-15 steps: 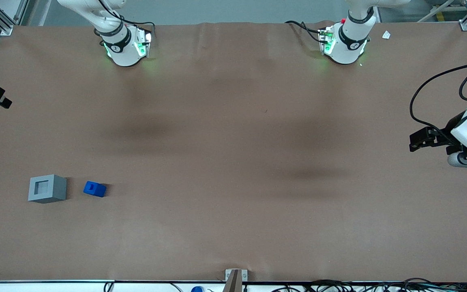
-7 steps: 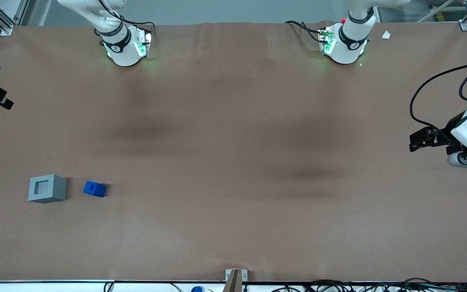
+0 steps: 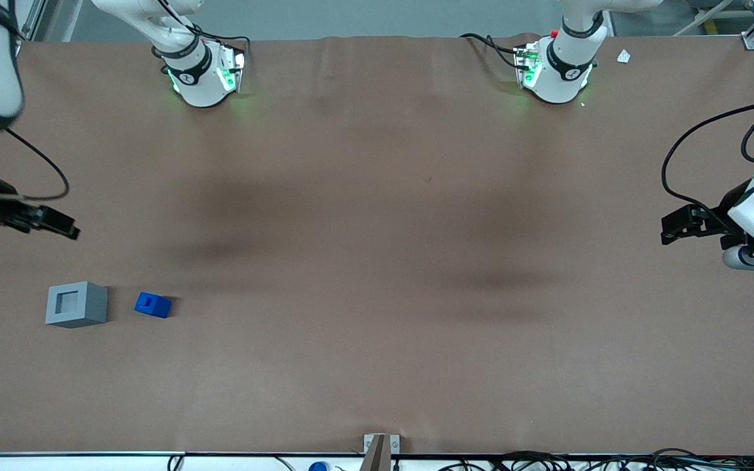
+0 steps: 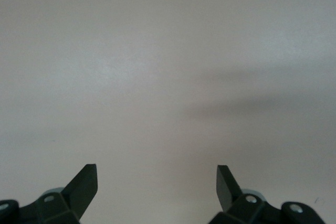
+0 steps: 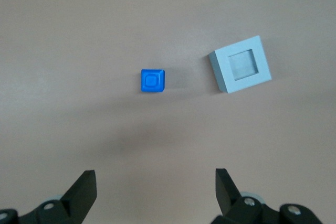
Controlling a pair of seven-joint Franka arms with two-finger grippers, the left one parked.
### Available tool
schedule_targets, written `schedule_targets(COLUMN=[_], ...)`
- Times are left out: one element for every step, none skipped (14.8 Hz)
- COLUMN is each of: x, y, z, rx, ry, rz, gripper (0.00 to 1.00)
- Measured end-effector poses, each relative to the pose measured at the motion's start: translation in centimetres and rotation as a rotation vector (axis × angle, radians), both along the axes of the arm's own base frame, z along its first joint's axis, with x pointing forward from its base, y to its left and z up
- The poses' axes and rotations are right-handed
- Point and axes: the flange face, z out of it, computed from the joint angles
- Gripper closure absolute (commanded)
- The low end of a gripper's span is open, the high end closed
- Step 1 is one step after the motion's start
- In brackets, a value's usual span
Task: Insert blue part into gray base with right arm
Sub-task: 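Lower the right gripper over the blue block and close on it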
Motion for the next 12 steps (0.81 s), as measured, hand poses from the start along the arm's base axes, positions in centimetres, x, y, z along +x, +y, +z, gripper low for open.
schedule_targets(x=[0.8, 1.6, 2.2, 2.7, 3.1, 3.6, 4.0, 4.4, 4.8, 5.1, 5.4, 5.6], y=[0.4, 1.0, 1.5, 1.8, 1.9, 1.9, 2.0, 1.9, 1.8, 1.7, 1.6, 1.6], z=[-1.8, -3.4, -4.9, -6.5, -8.1, -9.9, -11.7, -13.3, -14.8, -16.2, -17.5, -18.6], rx=[-0.003, -0.006, -0.008, -0.011, -0.014, -0.017, -0.021, -0.025, -0.028, -0.031, -0.032, -0.031], ry=[0.002, 0.001, -0.002, -0.007, -0.013, -0.020, -0.026, -0.033, -0.040, -0.046, -0.050, -0.053], rz=[0.006, 0.014, 0.022, 0.025, 0.027, 0.027, 0.027, 0.027, 0.025, 0.021, 0.015, 0.007], gripper=[0.00, 0.00, 0.00, 0.00, 0.00, 0.00, 0.00, 0.00, 0.00, 0.00, 0.00, 0.00])
